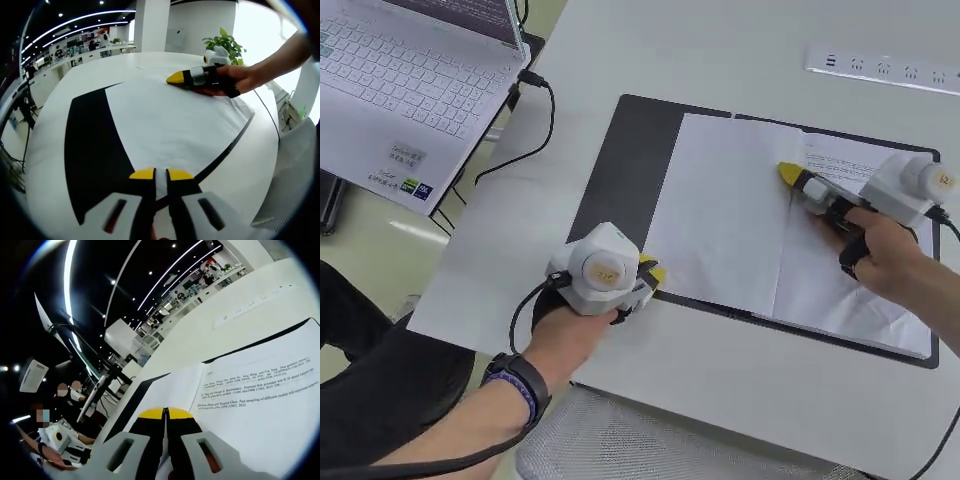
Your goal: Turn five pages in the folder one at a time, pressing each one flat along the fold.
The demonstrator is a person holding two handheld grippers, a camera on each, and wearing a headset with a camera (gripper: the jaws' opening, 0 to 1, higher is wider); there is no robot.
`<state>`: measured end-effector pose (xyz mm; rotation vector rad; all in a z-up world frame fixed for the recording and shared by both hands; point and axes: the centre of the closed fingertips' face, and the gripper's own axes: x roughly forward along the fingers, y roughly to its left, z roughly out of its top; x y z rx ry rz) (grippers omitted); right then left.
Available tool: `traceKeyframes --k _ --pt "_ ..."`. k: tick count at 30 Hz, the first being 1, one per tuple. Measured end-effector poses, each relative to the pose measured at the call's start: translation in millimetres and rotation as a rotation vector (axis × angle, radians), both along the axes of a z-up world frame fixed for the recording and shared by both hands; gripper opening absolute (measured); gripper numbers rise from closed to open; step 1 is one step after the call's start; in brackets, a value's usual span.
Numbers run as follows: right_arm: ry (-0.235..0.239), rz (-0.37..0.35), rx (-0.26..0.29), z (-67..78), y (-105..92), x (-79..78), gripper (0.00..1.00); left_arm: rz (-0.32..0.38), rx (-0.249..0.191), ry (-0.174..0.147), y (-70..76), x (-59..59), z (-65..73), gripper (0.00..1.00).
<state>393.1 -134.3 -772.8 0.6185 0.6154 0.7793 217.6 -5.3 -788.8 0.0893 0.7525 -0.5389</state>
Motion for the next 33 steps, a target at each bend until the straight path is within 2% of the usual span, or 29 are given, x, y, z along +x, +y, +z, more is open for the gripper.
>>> traceKeyframes --k 2,6,13,20,29,33 --pt "0.001 0.007 0.005 3.8 1.2 -13.5 0.0 0.0 -0.002 0.0 0.4 0.2 0.0 0.05" --pt "-0.002 0.032 0.002 2.8 1.6 -25.8 0.0 -0.002 -0.006 -0.003 0.5 -0.2 0.2 0.06" --pt "0.003 0.045 0.025 15.2 5.8 -60.4 0.0 -0.009 -0.002 0.001 0.4 -0.7 0.3 0.05" --pt "0.003 0.115 0.016 17.6 11.0 -96.8 0.0 -0.006 -0.001 -0.001 0.3 -1.2 0.7 0.06" --pt "0.028 0.157 0.023 17.3 14.8 -130.6 0.0 0.004 -0.006 -0.006 0.8 -1.0 0.8 0.06" --pt "0.03 0.201 0.012 15.7 18.0 -148.8 0.0 0.002 -0.003 -0.005 0.8 -0.4 0.5 0.05"
